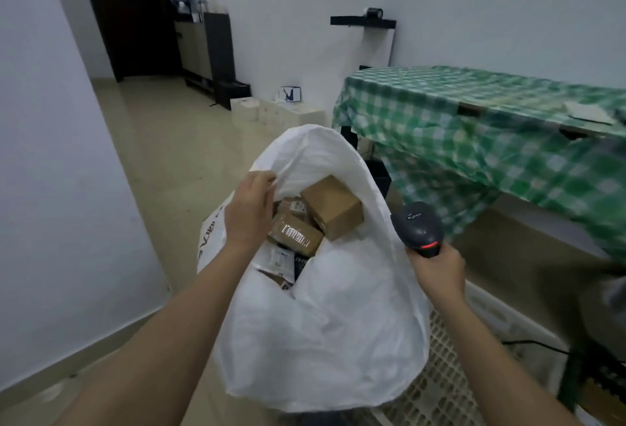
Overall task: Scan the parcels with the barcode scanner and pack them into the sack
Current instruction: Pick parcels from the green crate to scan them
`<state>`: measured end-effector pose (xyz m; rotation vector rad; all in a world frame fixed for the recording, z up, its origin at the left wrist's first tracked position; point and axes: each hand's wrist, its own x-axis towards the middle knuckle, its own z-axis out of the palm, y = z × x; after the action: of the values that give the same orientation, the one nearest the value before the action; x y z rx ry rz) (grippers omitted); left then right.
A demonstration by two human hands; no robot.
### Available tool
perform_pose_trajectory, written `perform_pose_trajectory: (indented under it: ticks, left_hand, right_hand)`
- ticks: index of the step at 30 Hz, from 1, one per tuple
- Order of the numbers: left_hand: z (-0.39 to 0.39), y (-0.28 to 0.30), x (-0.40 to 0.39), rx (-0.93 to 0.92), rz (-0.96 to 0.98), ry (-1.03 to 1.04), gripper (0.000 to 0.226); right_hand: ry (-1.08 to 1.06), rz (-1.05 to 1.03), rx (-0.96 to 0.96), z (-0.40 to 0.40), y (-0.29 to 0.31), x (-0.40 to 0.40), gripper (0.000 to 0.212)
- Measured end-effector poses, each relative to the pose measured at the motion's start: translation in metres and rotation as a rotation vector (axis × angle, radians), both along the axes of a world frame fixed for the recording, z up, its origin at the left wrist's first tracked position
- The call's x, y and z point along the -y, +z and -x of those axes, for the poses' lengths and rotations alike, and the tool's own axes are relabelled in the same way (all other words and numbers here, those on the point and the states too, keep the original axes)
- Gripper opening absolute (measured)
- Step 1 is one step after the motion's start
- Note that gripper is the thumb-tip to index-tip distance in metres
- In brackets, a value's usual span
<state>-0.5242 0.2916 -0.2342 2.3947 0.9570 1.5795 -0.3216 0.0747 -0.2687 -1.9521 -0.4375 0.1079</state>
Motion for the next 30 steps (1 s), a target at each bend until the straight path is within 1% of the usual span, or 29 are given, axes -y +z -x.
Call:
perform_pose_trajectory:
  ticks: [1, 3, 5, 8, 9, 10, 12, 13, 15, 16, 17, 20, 23, 27, 30]
  left_hand:
    - [-0.014, -0.009, -0.013, -0.119, 0.010, -0.010, 0.019]
    - [-0.041, -0.024, -0.036, -0.329, 0.095, -0.004, 0.030]
    - [-0.065, -0.034, -0.057, -0.438, 0.175, 0.056, 0.033]
    - [-0.090, -0.043, -0.083, -0.540, 0.272, 0.113, 0.028]
    - [-0.096, -0.048, -0.091, -0.530, 0.331, 0.117, 0.028]
    - [-0.100, -0.054, -0.098, -0.468, 0.430, 0.082, 0.031]
    - [-0.103, -0.061, -0.101, -0.303, 0.640, -0.054, 0.043]
    - [-0.103, -0.064, -0.098, -0.243, 0.699, -0.132, 0.050]
    - [-0.097, -0.065, -0.090, -0.178, 0.715, -0.217, 0.059]
    - [-0.093, -0.065, -0.081, -0.159, 0.694, -0.234, 0.059]
    - [-0.089, -0.063, -0.072, -0.129, 0.679, -0.243, 0.056]
    - [-0.079, -0.054, -0.034, -0.034, 0.682, -0.306, 0.034]
    - [-0.077, -0.038, 0.016, 0.056, 0.703, -0.424, 0.028]
    - [-0.086, -0.013, 0.097, 0.025, 0.730, -0.590, 0.030]
    - [-0.109, -0.002, 0.163, -0.022, 0.749, -0.726, 0.030]
  right_hand:
    - [0.000, 0.001, -0.008, -0.007, -0.003, -0.007, 0.017]
    - [0.005, 0.004, -0.023, -0.019, -0.009, -0.019, 0.018]
    - [0.015, 0.007, -0.019, -0.029, -0.015, -0.029, 0.019]
    - [0.032, -0.017, -0.006, -0.042, -0.022, -0.040, 0.021]
    - [0.037, -0.020, 0.000, -0.045, -0.024, -0.043, 0.022]
    - [0.040, -0.017, 0.007, -0.048, -0.026, -0.046, 0.022]
    - [0.047, 0.001, 0.019, -0.050, -0.029, -0.051, 0.023]
    - [0.048, 0.012, 0.018, -0.050, -0.032, -0.052, 0.023]
    - [0.051, 0.033, 0.020, -0.050, -0.033, -0.051, 0.022]
    - [0.049, 0.046, 0.018, -0.048, -0.033, -0.048, 0.020]
    - [0.049, 0.060, 0.019, -0.046, -0.033, -0.044, 0.018]
    - [0.066, 0.100, 0.021, -0.036, -0.026, -0.026, 0.014]
    - [0.063, 0.133, 0.033, -0.029, -0.012, 0.007, 0.014]
    - [0.014, 0.253, 0.154, -0.020, 0.016, 0.077, 0.019]
    - [-0.037, 0.397, 0.242, -0.016, 0.032, 0.147, 0.012]
